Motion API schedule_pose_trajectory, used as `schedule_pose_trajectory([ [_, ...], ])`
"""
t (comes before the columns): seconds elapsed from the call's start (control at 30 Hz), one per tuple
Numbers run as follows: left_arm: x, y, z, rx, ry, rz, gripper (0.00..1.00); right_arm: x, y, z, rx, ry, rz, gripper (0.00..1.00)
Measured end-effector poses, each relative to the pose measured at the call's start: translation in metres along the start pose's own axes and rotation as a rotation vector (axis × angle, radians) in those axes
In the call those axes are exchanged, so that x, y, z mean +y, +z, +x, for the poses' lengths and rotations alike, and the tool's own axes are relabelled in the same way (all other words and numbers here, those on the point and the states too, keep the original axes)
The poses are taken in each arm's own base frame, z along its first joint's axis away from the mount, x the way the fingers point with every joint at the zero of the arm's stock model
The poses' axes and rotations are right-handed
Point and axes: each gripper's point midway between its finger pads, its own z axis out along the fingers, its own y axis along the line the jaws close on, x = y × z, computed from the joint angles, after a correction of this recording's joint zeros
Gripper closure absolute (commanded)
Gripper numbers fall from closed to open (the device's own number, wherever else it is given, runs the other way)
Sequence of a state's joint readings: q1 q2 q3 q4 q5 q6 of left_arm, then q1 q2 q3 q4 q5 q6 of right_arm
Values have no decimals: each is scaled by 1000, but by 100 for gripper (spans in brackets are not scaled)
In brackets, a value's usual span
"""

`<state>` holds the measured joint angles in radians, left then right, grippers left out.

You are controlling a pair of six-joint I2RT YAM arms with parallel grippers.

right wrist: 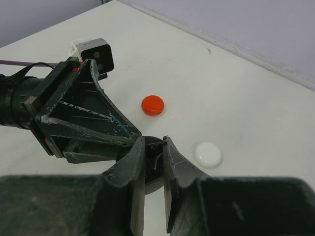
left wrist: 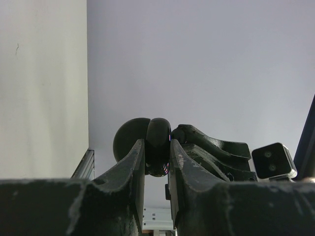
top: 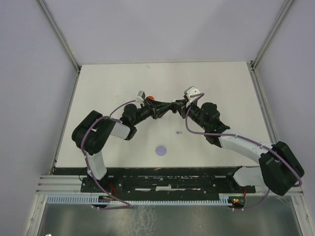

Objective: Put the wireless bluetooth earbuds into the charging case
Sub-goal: Place the earbud in the charging case.

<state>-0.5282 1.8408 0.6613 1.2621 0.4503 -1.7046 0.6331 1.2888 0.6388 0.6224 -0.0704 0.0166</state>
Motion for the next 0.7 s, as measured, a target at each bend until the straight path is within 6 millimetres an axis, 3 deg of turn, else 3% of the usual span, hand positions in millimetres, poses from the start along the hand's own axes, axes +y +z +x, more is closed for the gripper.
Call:
schedule_pose_trajectory([
  [0.7, -3, 0, 2, 3, -1, -2, 97, 0, -1, 8, 25, -13, 1, 96],
])
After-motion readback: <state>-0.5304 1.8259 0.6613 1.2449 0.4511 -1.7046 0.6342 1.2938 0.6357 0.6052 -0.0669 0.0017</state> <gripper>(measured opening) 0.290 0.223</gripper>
